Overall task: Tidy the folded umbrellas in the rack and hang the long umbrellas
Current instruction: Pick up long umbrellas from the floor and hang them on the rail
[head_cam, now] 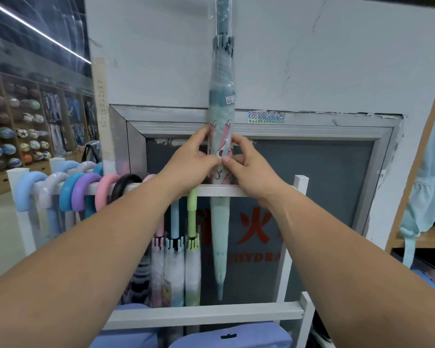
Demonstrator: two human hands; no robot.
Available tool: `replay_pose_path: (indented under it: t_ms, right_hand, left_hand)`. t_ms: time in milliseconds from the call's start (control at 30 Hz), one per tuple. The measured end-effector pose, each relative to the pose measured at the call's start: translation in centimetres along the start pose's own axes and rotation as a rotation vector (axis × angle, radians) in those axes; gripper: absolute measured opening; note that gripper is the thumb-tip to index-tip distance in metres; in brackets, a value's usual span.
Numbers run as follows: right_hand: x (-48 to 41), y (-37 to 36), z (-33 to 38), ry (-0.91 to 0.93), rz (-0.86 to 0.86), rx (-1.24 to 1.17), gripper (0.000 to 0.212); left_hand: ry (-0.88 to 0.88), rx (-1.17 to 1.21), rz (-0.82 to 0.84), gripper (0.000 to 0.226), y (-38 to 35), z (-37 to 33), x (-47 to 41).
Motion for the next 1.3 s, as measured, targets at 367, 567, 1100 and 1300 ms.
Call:
replay_pose_path:
  t_ms: [367,567,1100,1300]
  right_hand:
    - [0.2,-0.2,-0.1,0.002,-0.021,0.165,0.018]
    - [0.5,-0.1,0.2,0.051,-0.079,0.049,0.051]
    - [-0.1,0.5,-0.3,-0.047,-0.024,-0.05,0.04]
    - [-0.2,-0.1,-0.3,-0.076,0.061,0.042,0.038]
  left_hand:
    - [0.037,-0.056,-0.1,0.02,0.9,0.7,0.2]
    - [0.005,-0.046,-0.022,0.053,0.8,0.2,0.4]
    - [0.006,-0.025,-0.059,0.015,0.5,-0.4,0.7]
    - [-0.025,0.004,-0.036,0.064,0.7,-0.1,0.4]
Point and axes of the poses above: each hand's wrist, its own x-axis away from the middle knuckle, its own y-axis out of the back of the hand, z = x × y, the point moved 5 cm from there along -x, towards the middle knuckle, and after that the axes turned 1 degree about -z, right-handed, at the moved point
